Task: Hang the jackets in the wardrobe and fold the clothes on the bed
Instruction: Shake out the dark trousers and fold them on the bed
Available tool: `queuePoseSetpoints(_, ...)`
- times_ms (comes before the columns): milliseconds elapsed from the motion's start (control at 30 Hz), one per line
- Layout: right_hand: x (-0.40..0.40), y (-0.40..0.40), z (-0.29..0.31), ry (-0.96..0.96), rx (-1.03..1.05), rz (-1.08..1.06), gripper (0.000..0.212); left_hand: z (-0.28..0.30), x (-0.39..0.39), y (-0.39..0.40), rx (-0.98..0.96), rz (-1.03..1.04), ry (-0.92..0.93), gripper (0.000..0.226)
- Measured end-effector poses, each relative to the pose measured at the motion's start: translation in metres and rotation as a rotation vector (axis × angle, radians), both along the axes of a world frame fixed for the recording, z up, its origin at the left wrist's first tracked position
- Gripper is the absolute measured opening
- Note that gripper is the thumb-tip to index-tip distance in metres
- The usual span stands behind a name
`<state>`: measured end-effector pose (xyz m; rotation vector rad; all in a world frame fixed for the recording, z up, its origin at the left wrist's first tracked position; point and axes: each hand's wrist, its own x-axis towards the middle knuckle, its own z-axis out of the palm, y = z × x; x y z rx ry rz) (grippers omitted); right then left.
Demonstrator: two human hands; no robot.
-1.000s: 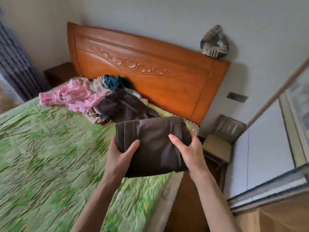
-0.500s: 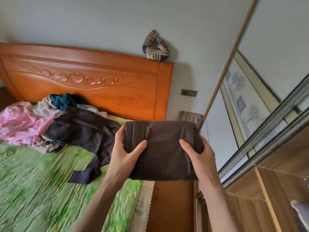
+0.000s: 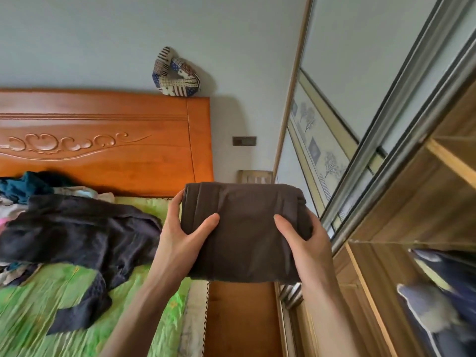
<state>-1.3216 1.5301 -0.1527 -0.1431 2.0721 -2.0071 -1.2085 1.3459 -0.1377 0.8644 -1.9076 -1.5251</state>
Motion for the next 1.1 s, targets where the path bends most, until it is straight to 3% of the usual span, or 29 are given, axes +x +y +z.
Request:
queuePoseSetpoints(167, -0.019, 0.022, 0.009, 0.003, -0.031, -0.155, 0.038, 0.004, -0.052, 0.007, 0.013, -0.178, 0.011, 0.066)
queuePoseSetpoints(267, -0.031, 0.029, 0.018, 0.005, -0.014, -0.285, 0.047, 0.011, -0.084, 0.008, 0.007, -0.3, 0.029, 0.067)
queuePoseSetpoints(400, -0.041, 0.038, 0.039, 0.02, -0.005, -0.432, 0.039, 0.026, -0.128, 0.005, 0.011, -0.471, 0.032, 0.072)
queuePoseSetpoints(600, -0.037, 0.056, 0.071, 0.078, -0.011, -0.635, 0.045, 0.052, -0.171, 0.017, 0.079, -0.715, 0.035, 0.076)
queuePoseSetpoints(767, -0.034, 0.075, 0.103, 0.153, -0.027, -0.696, 0.045, 0.086, -0.189, 0.041, 0.161, -0.799, 0.075, 0.075)
queuePoseSetpoints(867, -0.031, 0.088, 0.13, 0.195, -0.027, -0.683, 0.032, 0.108, -0.194, 0.056, 0.186, -0.822, 0.112, 0.072)
queuePoseSetpoints(1100, -0.016, 0.133, 0.195, 0.3, -0.052, -0.704, 0.044, 0.162, -0.209, 0.105, 0.186, -0.885, 0.202, 0.053)
